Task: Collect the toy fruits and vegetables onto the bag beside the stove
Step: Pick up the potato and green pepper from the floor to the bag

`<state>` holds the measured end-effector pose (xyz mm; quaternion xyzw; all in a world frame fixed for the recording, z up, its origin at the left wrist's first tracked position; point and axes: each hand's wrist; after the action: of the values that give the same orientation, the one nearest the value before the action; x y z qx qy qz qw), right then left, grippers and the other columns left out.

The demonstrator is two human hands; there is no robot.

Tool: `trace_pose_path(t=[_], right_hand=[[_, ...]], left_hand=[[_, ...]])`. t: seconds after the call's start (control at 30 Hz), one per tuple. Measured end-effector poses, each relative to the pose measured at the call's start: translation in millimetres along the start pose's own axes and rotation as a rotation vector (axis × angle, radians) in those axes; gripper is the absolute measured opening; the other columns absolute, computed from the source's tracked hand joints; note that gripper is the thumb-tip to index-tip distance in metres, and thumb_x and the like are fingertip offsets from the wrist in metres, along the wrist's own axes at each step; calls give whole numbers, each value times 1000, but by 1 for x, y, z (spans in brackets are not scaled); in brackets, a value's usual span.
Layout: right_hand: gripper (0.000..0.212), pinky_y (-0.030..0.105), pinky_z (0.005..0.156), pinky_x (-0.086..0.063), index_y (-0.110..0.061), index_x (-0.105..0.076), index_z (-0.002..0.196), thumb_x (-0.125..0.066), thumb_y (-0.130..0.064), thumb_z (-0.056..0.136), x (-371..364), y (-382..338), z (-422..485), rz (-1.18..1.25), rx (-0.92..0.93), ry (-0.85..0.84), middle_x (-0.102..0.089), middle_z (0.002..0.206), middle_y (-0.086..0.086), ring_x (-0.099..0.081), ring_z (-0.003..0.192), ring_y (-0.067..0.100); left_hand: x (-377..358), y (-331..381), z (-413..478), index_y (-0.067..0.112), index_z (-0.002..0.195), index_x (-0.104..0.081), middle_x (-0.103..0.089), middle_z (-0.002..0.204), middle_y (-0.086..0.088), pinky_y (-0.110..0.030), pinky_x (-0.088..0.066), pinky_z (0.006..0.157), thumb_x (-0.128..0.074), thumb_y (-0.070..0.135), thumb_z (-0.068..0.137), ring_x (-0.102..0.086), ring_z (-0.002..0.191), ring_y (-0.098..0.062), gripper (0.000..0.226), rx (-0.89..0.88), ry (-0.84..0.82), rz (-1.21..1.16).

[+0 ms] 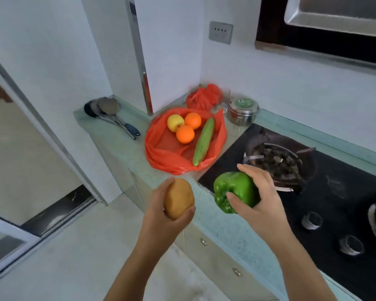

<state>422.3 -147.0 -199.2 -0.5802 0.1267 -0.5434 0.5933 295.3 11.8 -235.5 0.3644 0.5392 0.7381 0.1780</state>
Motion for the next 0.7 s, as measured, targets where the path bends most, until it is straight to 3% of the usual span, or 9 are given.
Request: trace_pose_path(t=[0.13, 0.3, 0.43, 0.53, 0.6, 0.7], right_hand=[[61, -4, 82, -29, -40, -45, 117, -76, -15, 71, -25, 17, 55, -7, -27, -28, -41, 123, -8, -35, 110, -16], [60, -2, 81, -31, -42, -44, 116, -76, -20, 70, -67, 32, 107, -45, -90, -95, -40, 124, -9, -41, 111, 1], [58, 2, 82, -29, -34, -46, 120, -75, -21, 71, -99, 45, 143, -103, -155, -79, -39, 123, -10, -40, 113, 4], [59, 15, 91, -32, -31, -47, 123, -75, -24, 72, -125, 54, 170, -150, -206, -67, -37, 123, -11, -38, 116, 7], [60, 27, 98, -33, -29, -47, 125, -74, -26, 72, -143, 58, 187, -160, -255, -52, -38, 125, -9, -36, 120, 10], [62, 33, 102, -33, -28, -46, 127, -74, -29, 71, -166, 65, 210, -211, -308, -39, -37, 126, -10, -34, 123, 14]], left_hand=[[9, -16, 58, 30, 128, -43, -49, 121, 10, -32, -46, 89, -77, 35, 65, -50, 107, -8, 72, 30, 28, 45], [18, -52, 114, 31, 128, -42, -47, 120, 12, -38, -47, 91, -64, 56, 55, -48, 108, -5, 80, 82, 40, 68], [21, -78, 173, 26, 132, -41, -46, 121, 11, -32, -44, 92, -73, 43, 62, -46, 108, -2, 78, 74, -31, 75], [21, -96, 224, 24, 132, -39, -43, 125, 11, -25, -36, 95, -73, 36, 66, -41, 111, -1, 75, 11, -124, 107], [22, -106, 257, 20, 134, -38, -40, 124, 11, -25, -32, 97, -67, 46, 64, -37, 115, -2, 80, -20, -202, 150], [19, -122, 298, 17, 134, -39, -42, 124, 7, -24, -28, 98, -62, 50, 64, -36, 114, -4, 81, -108, -297, 250]])
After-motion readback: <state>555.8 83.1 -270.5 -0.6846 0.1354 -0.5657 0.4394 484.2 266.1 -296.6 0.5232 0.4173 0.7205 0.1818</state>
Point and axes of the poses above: each hand's wrist, its own z-axis towards the middle knuckle, its own x-axis out of the back of the hand, y = z × x
